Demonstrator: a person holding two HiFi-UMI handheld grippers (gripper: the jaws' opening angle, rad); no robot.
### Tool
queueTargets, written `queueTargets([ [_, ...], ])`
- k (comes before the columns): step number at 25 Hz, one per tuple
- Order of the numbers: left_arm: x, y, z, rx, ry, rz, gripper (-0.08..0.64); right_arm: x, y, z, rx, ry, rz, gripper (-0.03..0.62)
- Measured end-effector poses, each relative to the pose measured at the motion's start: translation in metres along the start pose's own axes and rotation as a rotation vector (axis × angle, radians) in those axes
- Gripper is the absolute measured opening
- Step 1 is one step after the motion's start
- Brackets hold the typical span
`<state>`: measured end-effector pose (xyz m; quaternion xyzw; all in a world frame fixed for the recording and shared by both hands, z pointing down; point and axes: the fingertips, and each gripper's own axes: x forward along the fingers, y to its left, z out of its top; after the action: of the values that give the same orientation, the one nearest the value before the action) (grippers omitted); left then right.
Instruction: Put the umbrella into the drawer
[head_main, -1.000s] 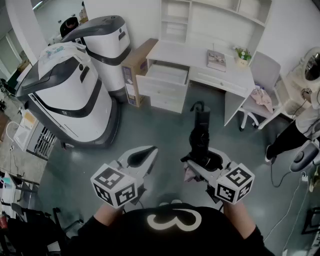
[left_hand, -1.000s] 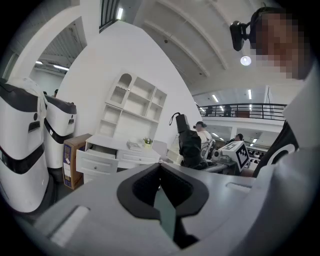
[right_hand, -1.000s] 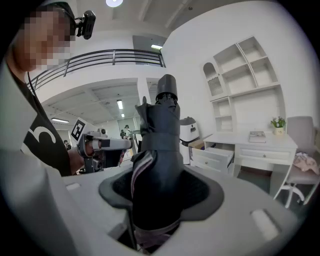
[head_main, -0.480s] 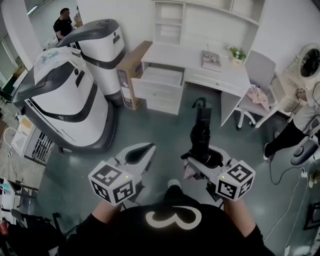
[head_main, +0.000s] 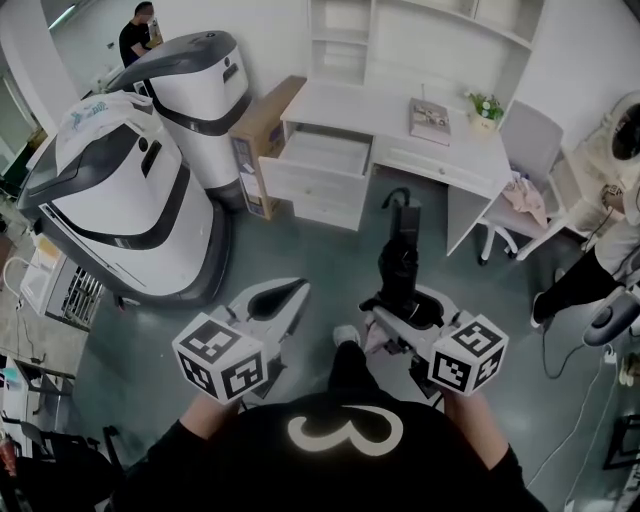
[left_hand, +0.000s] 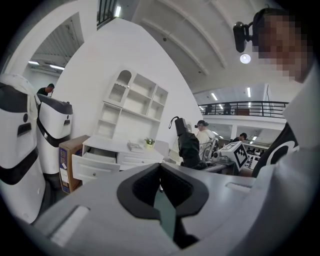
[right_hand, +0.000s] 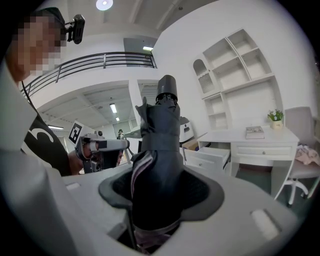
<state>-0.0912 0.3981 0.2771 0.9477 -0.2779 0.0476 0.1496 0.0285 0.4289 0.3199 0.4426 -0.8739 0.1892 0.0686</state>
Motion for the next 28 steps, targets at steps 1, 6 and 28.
queueTargets([
  [1,0.012,0.005,0.002,0.000,0.004,0.003,0.009,0.004,-0.013,0.004,0.006,-0.005,0.002,0.235],
  [6,0.085,0.054,0.017,-0.029,0.028,0.039,0.009,0.043,-0.092,0.031,0.046,0.001,0.022,0.235],
  [28,0.329,0.231,0.082,-0.113,0.114,0.174,0.009,0.216,-0.334,0.133,0.022,0.141,0.170,0.235],
])
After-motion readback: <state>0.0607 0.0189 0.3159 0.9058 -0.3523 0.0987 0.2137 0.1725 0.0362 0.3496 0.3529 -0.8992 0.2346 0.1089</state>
